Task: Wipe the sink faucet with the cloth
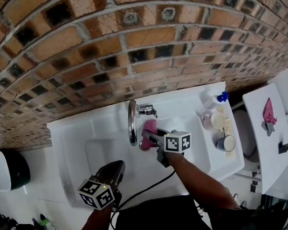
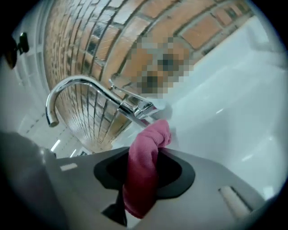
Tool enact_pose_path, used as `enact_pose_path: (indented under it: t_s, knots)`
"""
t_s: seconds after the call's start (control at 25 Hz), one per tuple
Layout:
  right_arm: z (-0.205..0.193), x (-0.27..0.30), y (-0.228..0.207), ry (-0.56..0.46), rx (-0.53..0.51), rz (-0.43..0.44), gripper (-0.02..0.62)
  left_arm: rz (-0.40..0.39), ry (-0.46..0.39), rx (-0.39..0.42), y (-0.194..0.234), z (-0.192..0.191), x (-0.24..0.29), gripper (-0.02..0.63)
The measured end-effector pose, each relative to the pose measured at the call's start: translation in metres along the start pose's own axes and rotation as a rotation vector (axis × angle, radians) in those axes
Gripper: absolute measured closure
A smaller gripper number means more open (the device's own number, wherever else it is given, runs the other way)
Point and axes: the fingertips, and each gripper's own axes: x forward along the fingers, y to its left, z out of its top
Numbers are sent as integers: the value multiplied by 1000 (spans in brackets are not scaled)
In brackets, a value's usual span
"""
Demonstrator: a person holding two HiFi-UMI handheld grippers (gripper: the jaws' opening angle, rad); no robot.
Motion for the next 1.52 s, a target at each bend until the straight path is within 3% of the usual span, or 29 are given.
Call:
enact_pose_path:
  t_s: [0.4,0.64,0.84,1.0,1.24,1.4,1.52]
  knots:
    - [35,18,-1,-120,264,90,449,11,10,-26,8,-7,-4,600]
    - [43,14,8,-128,298,95,449,2,9,-22,8,-5,0,600]
    - [42,2,10,-129,316,41,449,-1,20,-25,9,-9,1,600]
    - [62,4,51,-217,357,262,449,1,19,-27,10,-10,0,600]
    - [90,-3,65,-307,314,320,449,13,6,-24,15,-6,-3,600]
    - [86,-1,63,-292,311,305,449,16,4,-26,15,-6,-6,600]
    - [75,-4,59,-238,155,236,449,17,7,-28,16,-7,-6,600]
